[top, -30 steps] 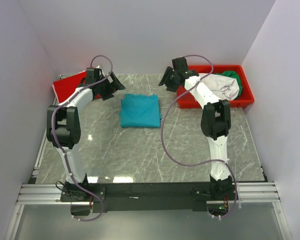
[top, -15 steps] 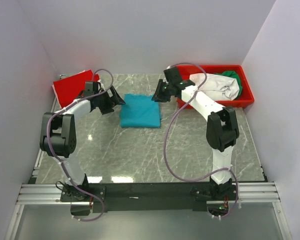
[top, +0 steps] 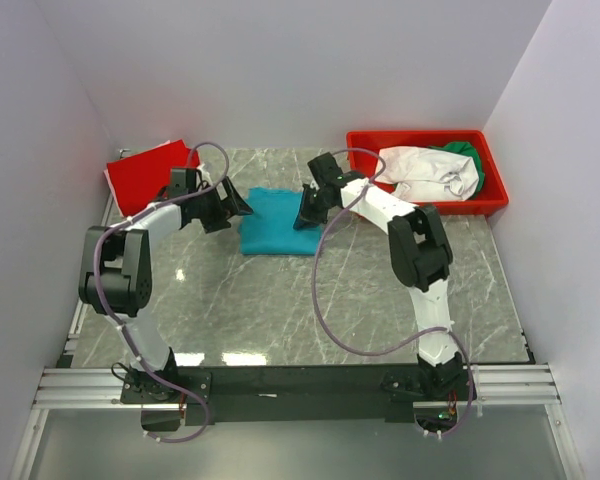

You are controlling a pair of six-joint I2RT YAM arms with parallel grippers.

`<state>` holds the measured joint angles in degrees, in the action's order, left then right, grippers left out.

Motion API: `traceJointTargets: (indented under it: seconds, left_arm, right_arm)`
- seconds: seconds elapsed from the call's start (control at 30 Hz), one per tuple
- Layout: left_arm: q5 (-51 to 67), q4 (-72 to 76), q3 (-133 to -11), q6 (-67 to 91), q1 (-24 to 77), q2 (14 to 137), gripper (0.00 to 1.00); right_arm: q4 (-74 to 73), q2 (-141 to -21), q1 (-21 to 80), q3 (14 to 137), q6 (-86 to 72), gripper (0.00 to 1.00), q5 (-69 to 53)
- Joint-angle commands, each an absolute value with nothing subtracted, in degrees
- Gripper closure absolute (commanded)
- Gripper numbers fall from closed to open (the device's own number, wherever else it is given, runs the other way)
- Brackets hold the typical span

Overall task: Fold and stack the t-shirts
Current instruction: Neatly place the folded tshirt to the corner

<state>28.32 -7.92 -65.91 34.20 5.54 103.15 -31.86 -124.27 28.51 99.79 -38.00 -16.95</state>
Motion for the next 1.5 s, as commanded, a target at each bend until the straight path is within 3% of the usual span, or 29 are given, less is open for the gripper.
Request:
traceJointTargets:
  seconds: [0.0,0.17,0.73,1.23,1.33,1.43,1.47]
  left_arm:
    - [29.2,-7.2,-67.9,32.5,5.3,105.3,0.03]
    - [25.8,-9.2,-69.3,31.0,5.3,107.1,0.03]
    - [30.2,-1.3,-67.9,37.4,5.9,113.9,0.02]
    - [27.7,-1.5,-68.4,39.0,12.4,118.7,0.03]
    - [26.5,-2.9,-69.7,38.8,13.3,120.0,0.08]
    - [25.3,-4.5,-70.6,38.9,13.5,120.9,0.25]
    - [25.1,-4.8,-70.7,38.9,13.5,121.3,0.36]
  right_arm:
    - [-36.5,-127.7,28.6,104.8,-38.4,0.81,-17.3]
    - [-40.6,-131.7,28.3,106.4,-38.6,0.82,-15.3]
    - [-41.4,-131.8,27.8,102.7,-38.5,0.82,-14.0]
    - [-39.6,-130.4,27.9,102.1,-39.1,0.83,-15.9]
    - [-39.4,-130.3,27.8,102.0,-39.1,0.83,-16.2]
    - [-39.3,-130.0,27.8,101.5,-38.9,0.83,-16.2]
    - [-39.2,-130.0,27.8,101.4,-38.9,0.83,-16.2]
